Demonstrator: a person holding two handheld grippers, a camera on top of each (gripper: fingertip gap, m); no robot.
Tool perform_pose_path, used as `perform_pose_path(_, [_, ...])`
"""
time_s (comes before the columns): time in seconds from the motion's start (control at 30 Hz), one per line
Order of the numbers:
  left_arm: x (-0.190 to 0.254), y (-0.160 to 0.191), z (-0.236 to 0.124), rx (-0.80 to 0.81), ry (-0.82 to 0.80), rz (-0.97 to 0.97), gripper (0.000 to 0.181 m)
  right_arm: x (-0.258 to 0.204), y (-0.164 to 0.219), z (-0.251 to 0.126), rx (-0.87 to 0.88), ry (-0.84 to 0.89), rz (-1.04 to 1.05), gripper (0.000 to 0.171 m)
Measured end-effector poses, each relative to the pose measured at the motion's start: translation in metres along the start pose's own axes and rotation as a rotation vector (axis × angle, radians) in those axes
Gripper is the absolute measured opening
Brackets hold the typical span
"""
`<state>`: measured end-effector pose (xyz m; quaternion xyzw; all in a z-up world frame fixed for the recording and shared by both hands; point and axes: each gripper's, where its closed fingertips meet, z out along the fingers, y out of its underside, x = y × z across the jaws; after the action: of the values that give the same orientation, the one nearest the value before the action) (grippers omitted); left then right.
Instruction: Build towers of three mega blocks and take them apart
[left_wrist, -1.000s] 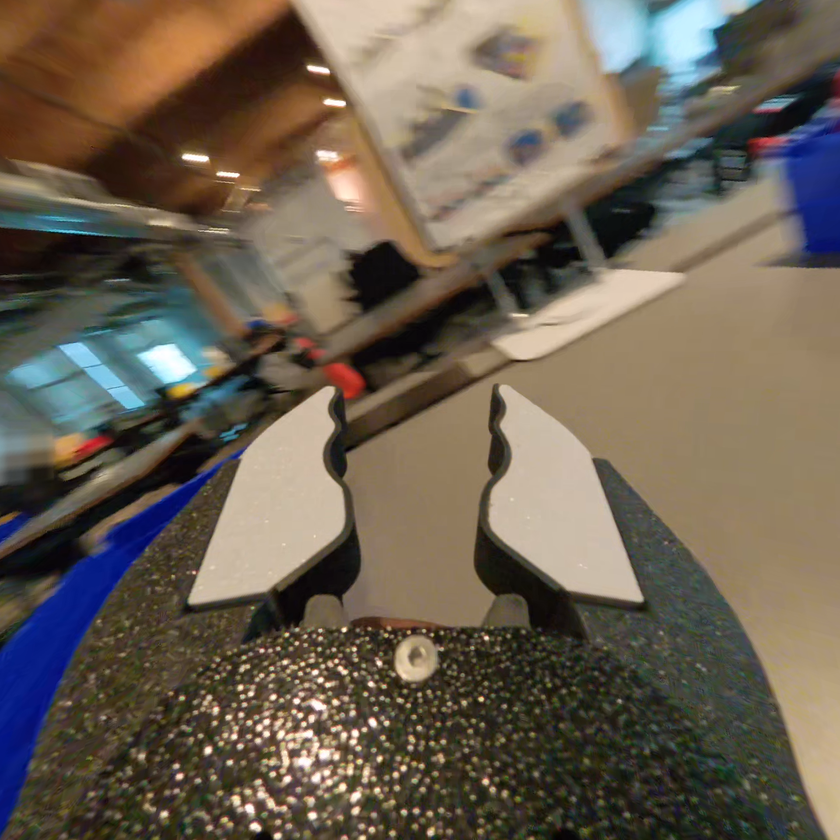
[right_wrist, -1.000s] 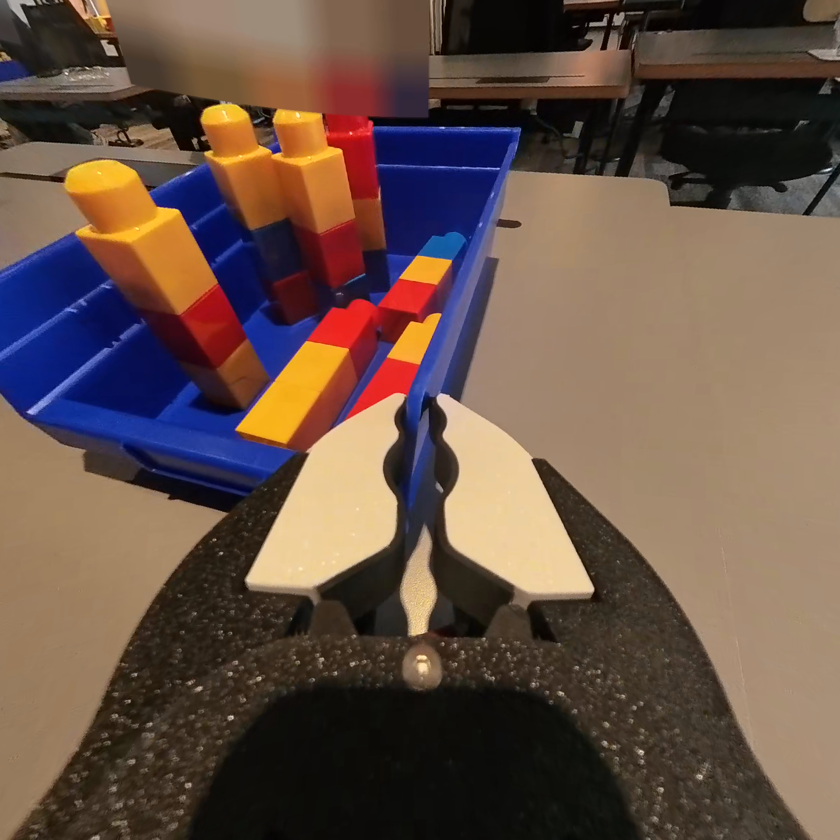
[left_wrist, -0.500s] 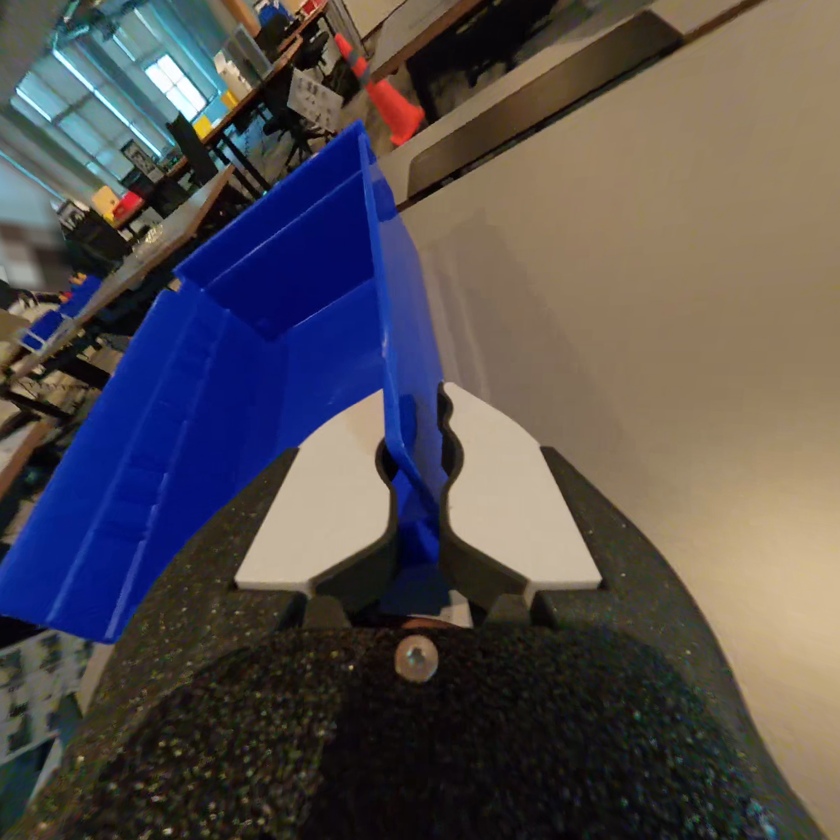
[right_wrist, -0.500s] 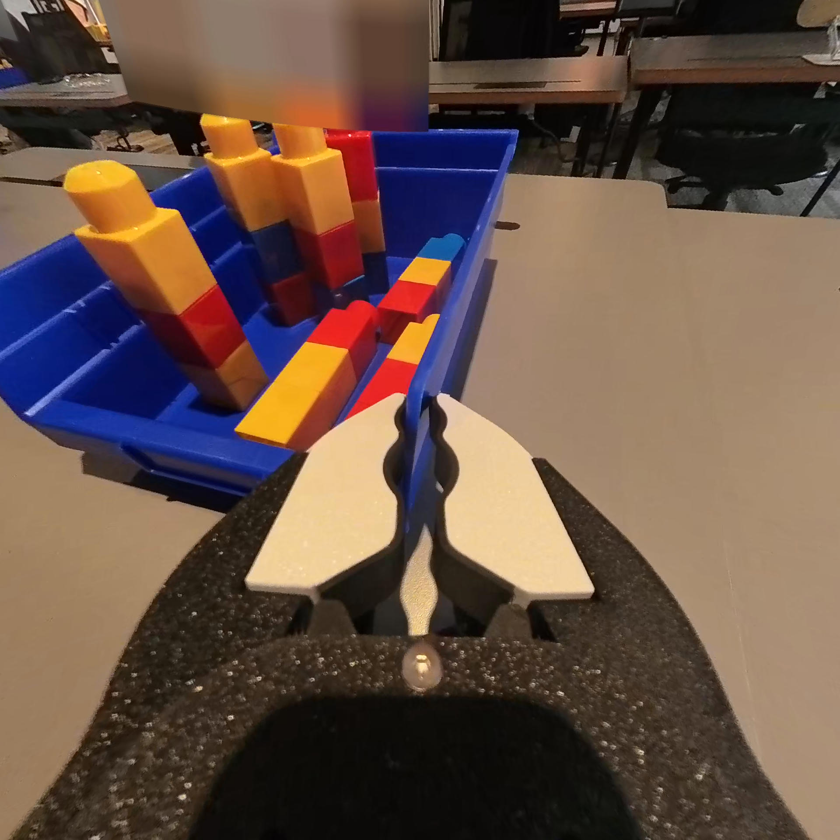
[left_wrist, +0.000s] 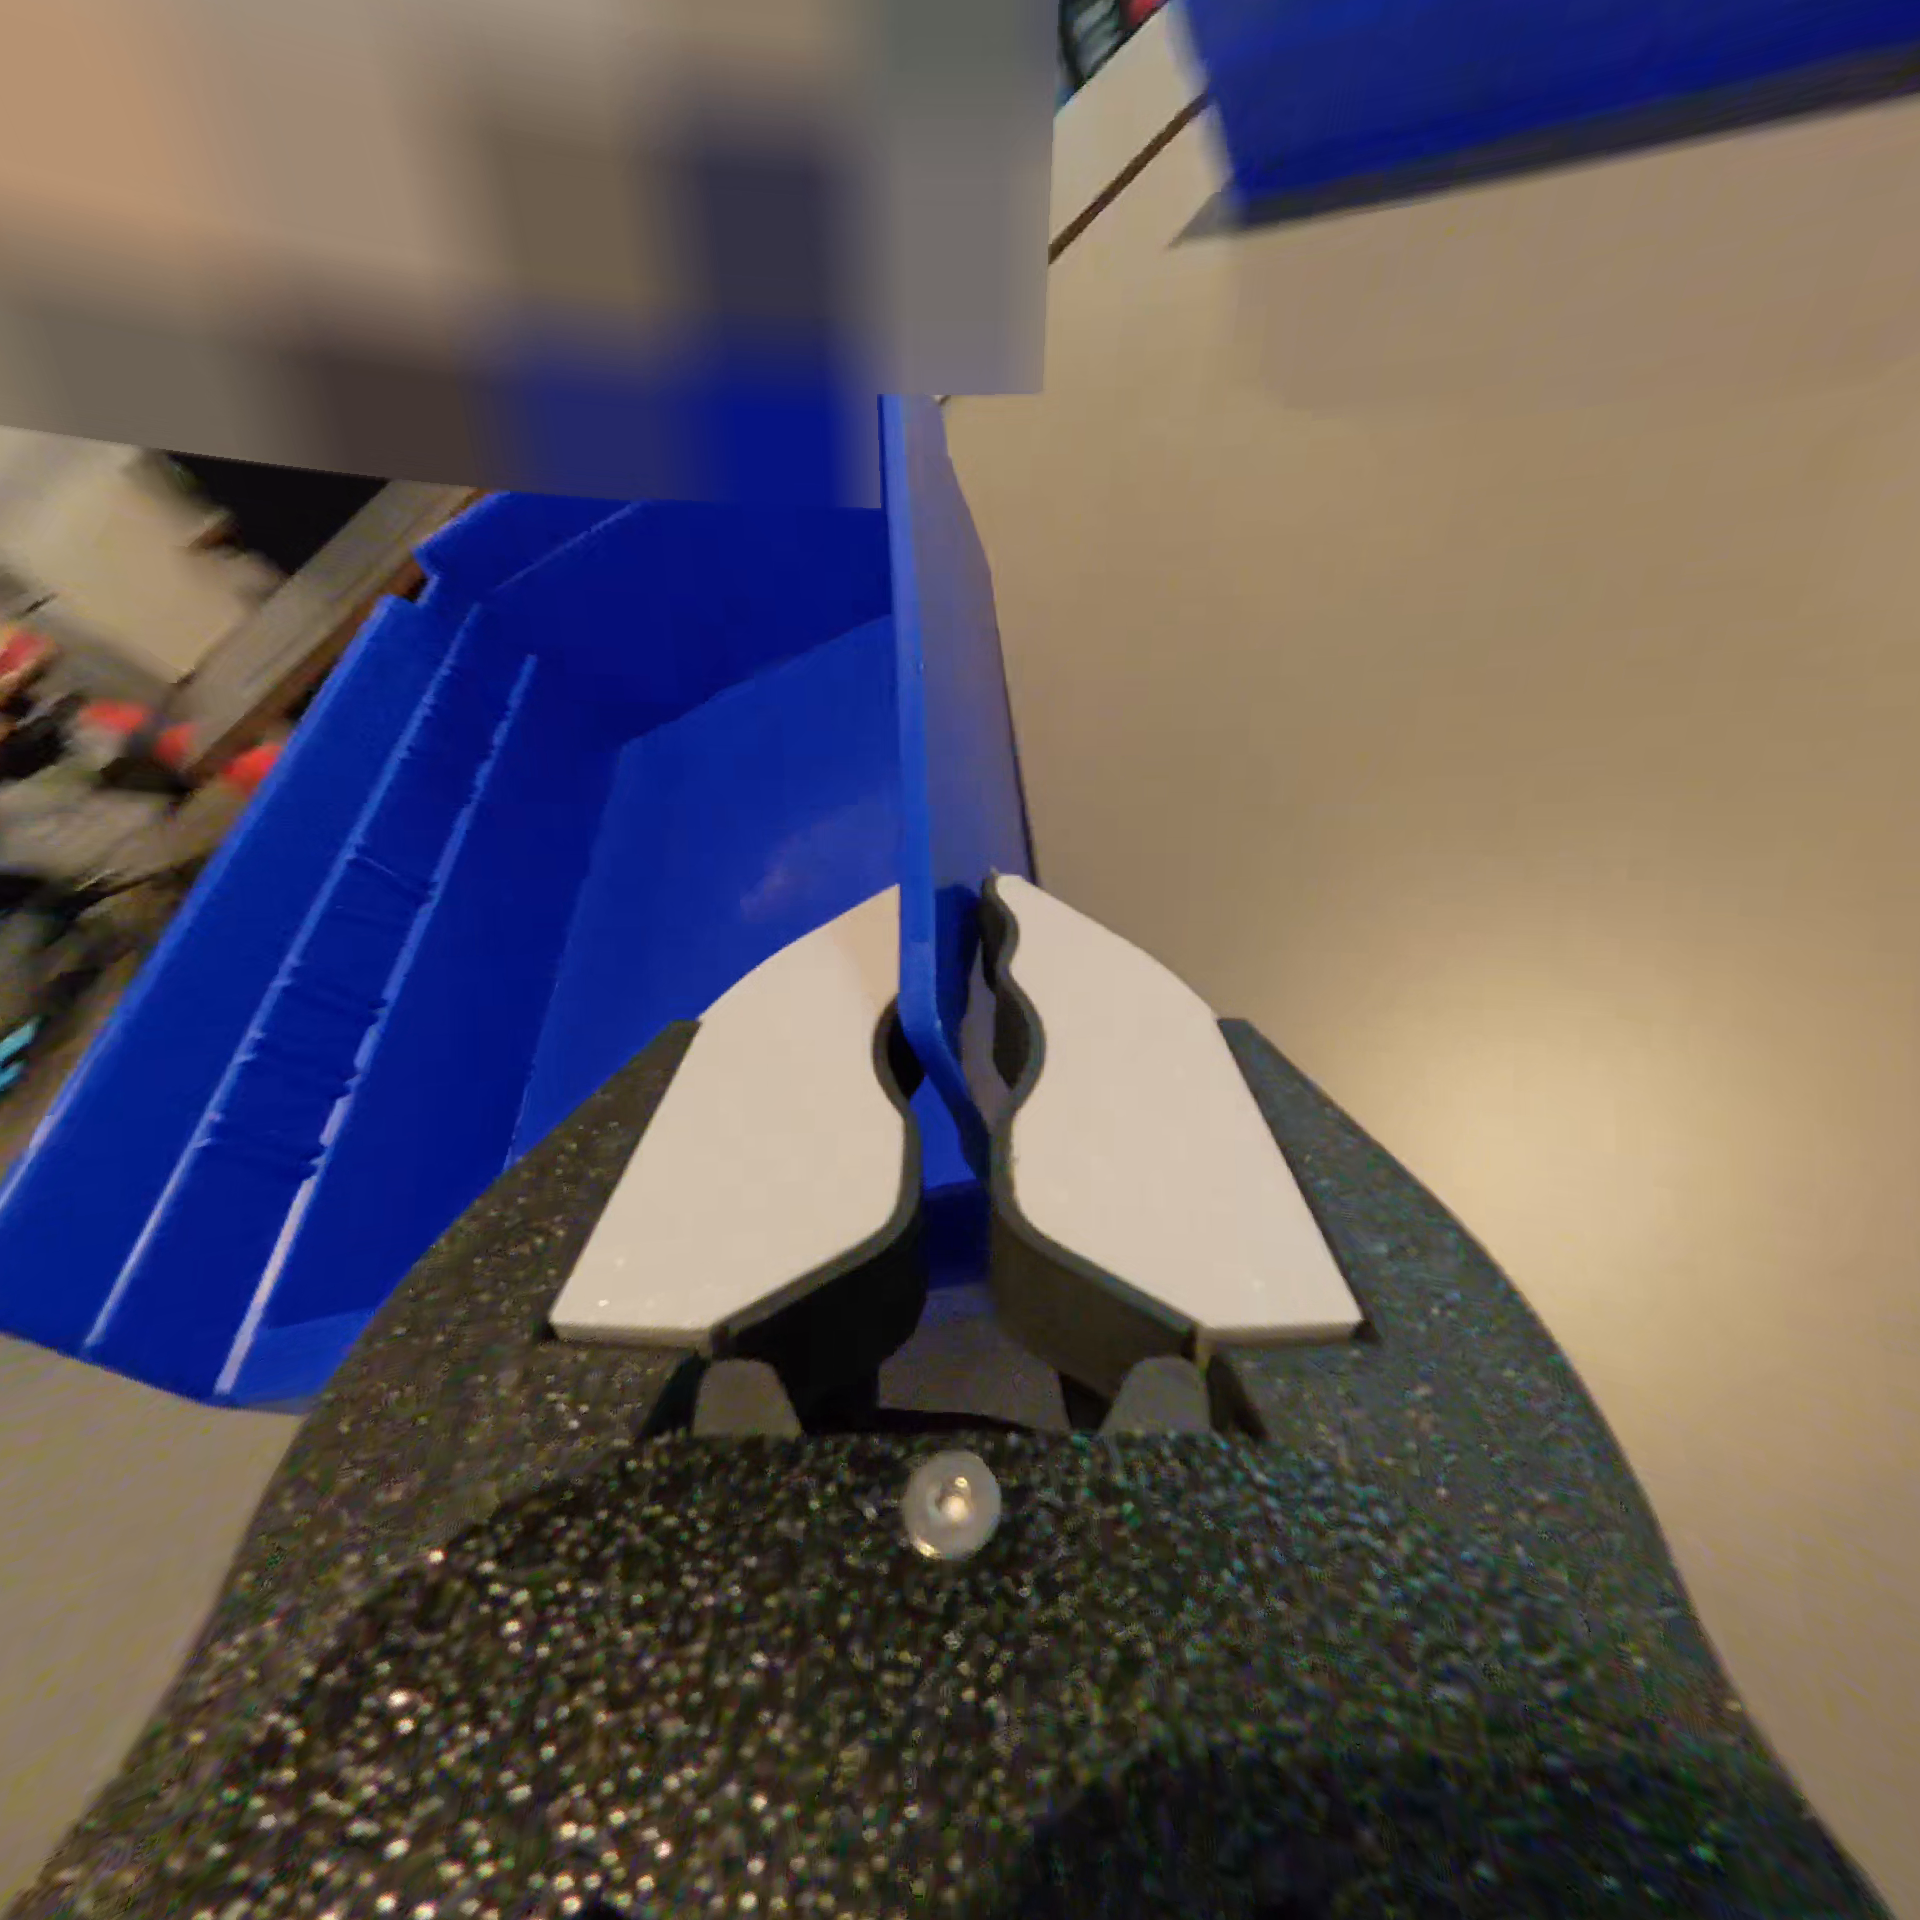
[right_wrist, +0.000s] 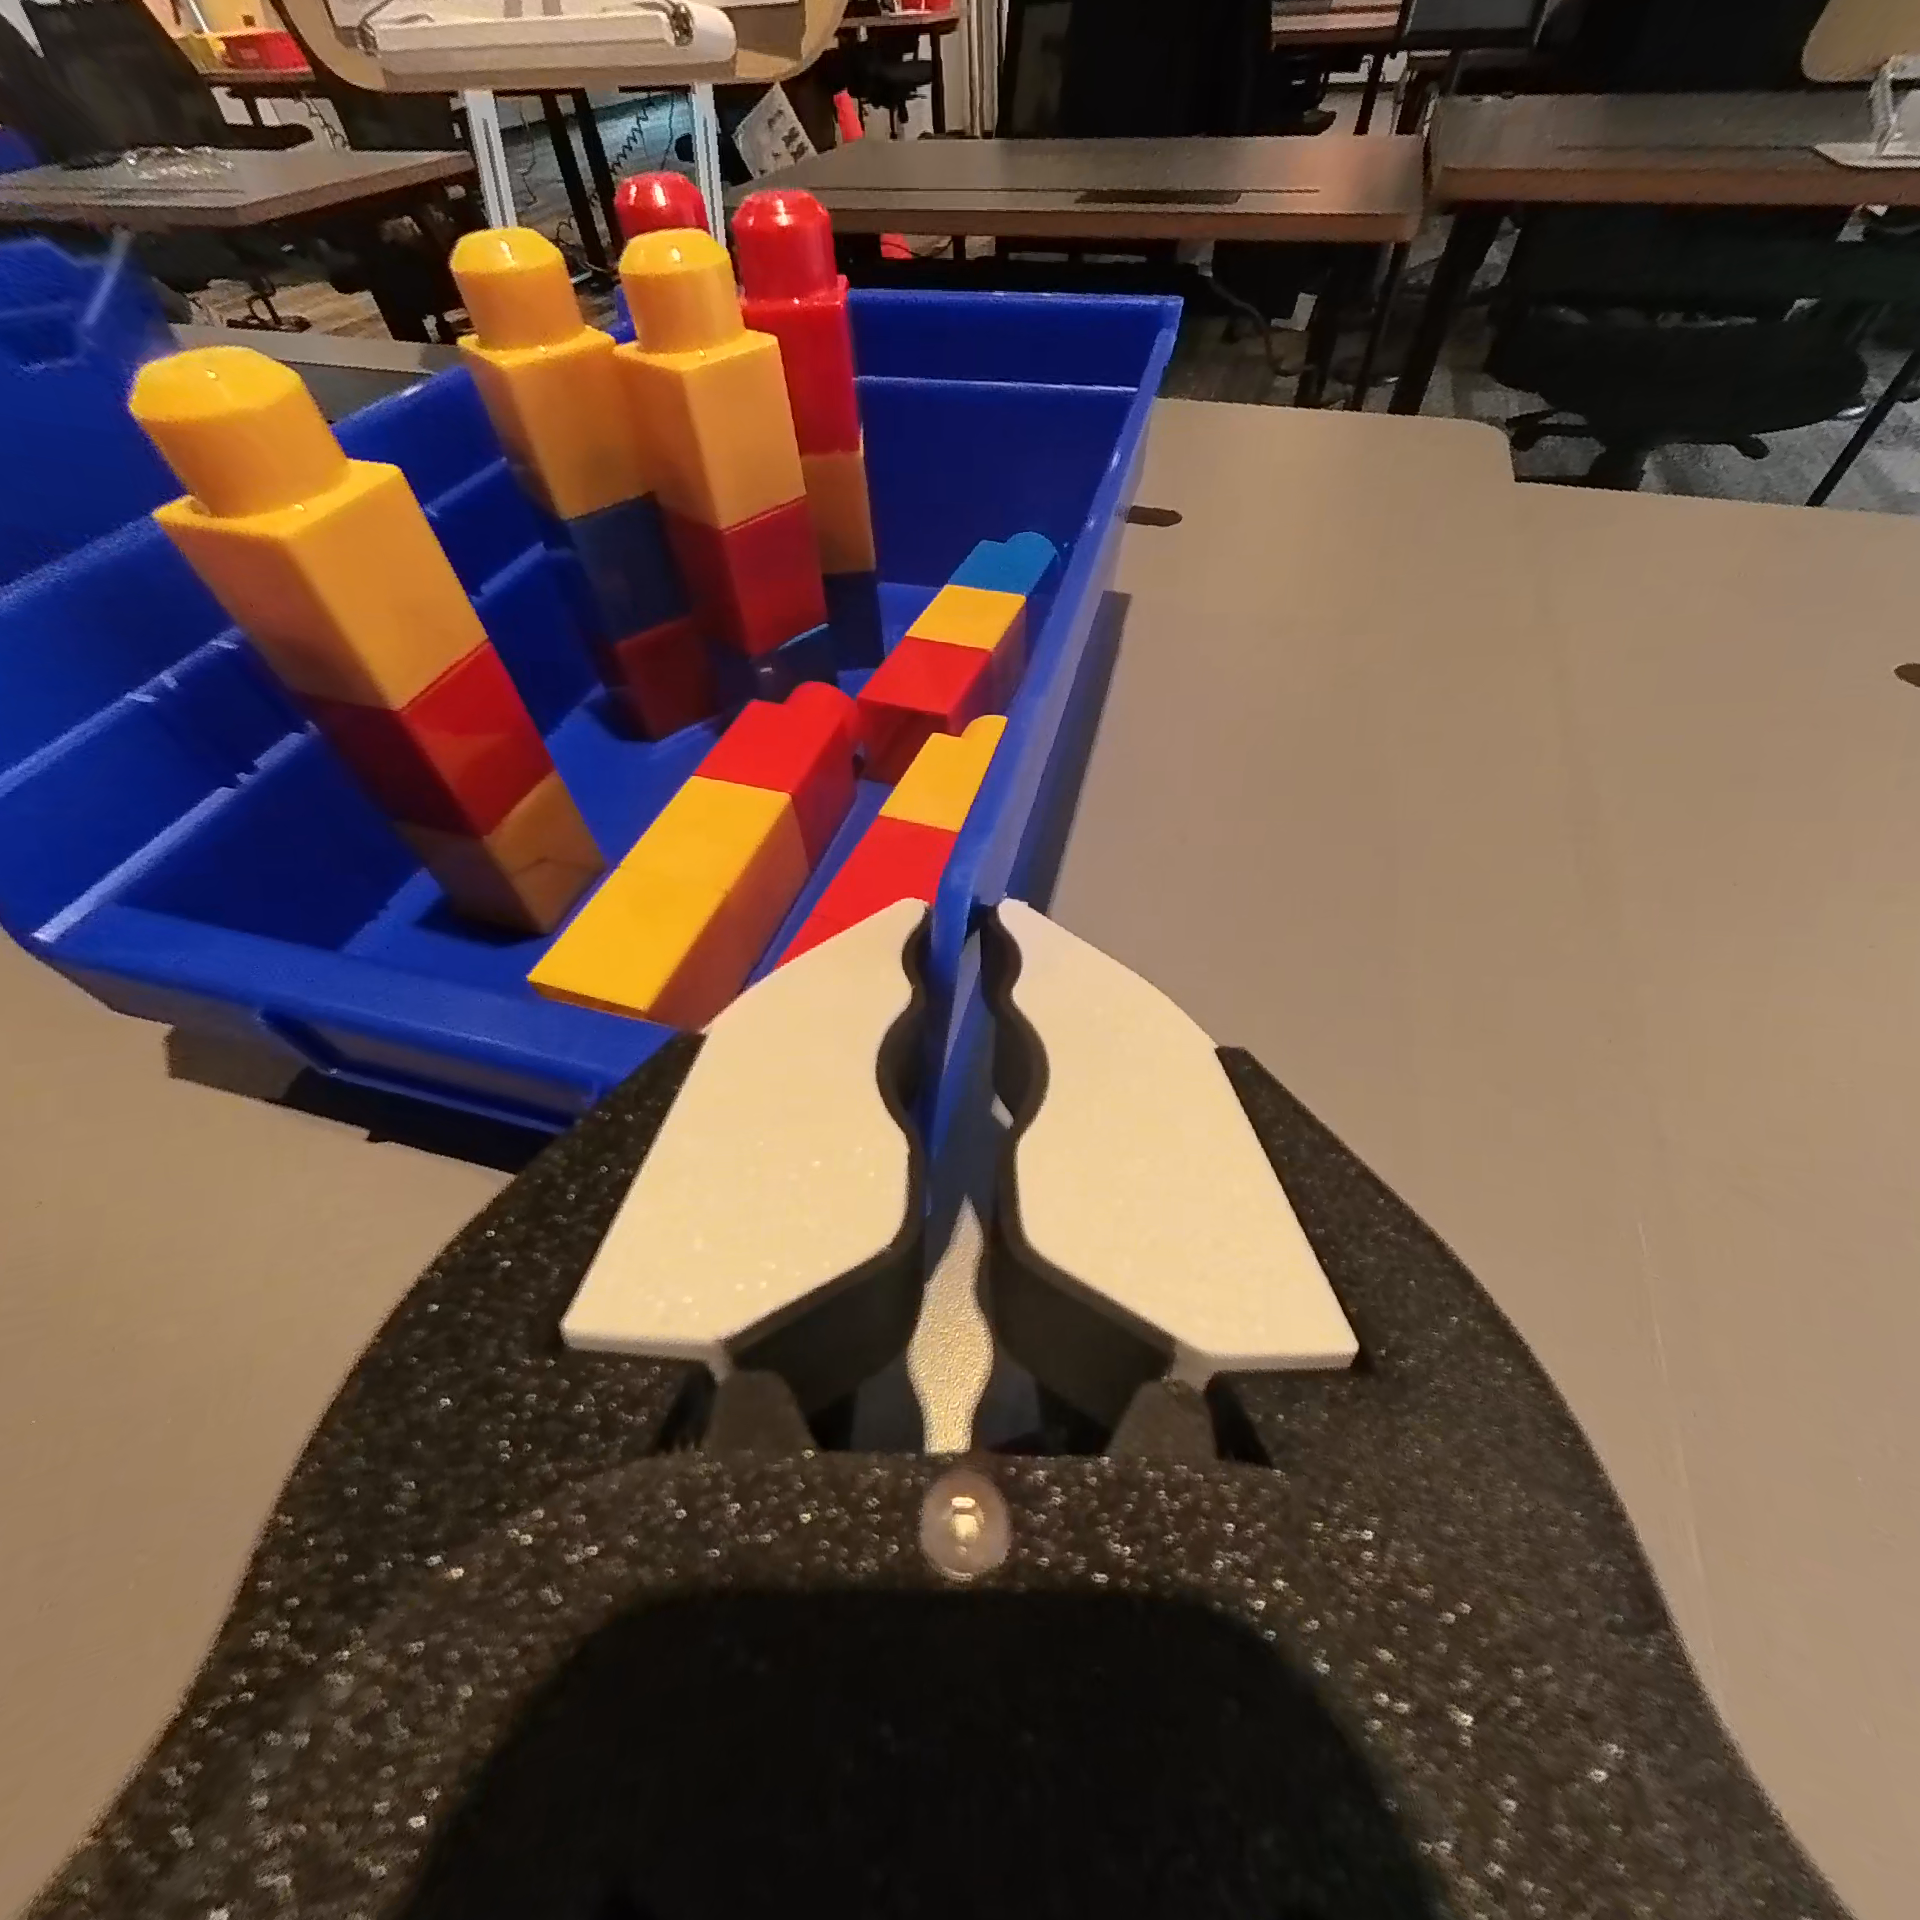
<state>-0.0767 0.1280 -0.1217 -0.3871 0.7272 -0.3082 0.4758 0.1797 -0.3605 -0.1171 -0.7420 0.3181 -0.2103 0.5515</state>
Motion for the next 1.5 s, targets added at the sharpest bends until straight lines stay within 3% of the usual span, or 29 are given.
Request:
perform_pose_path(0.37, [0.097,-0.023,-0.086,0.404,0.783,0.197,0.005,-0.001,0.0,-0.001,-0.003,-0.01,-0.015,0.008])
perform_pose_path(0.63, [0.128,-0.033,-0.126,0.503,1.088,0.135,0.004,-0.016,-0.002,0.01,-0.01,-0.075,-0.081,0.008])
perform_pose_path(0.97, [0.136,-0.04,-0.131,0.528,1.148,0.1,0.003,-0.036,-0.016,0.06,-0.074,-0.302,-0.158,0.005])
perform_pose_path(1.33, [0.139,-0.041,-0.139,0.531,1.203,0.067,0.004,-0.087,-0.04,0.139,-0.071,-0.622,-0.043,0.004])
perform_pose_path(1.4, [0.139,-0.041,-0.14,0.531,1.213,0.045,0.007,-0.092,-0.042,0.148,-0.08,-0.636,-0.031,0.005])
perform_pose_path(1.5, [0.131,-0.04,-0.139,0.51,1.22,-0.024,0.026,-0.091,-0.044,0.154,-0.07,-0.581,-0.014,0.014])
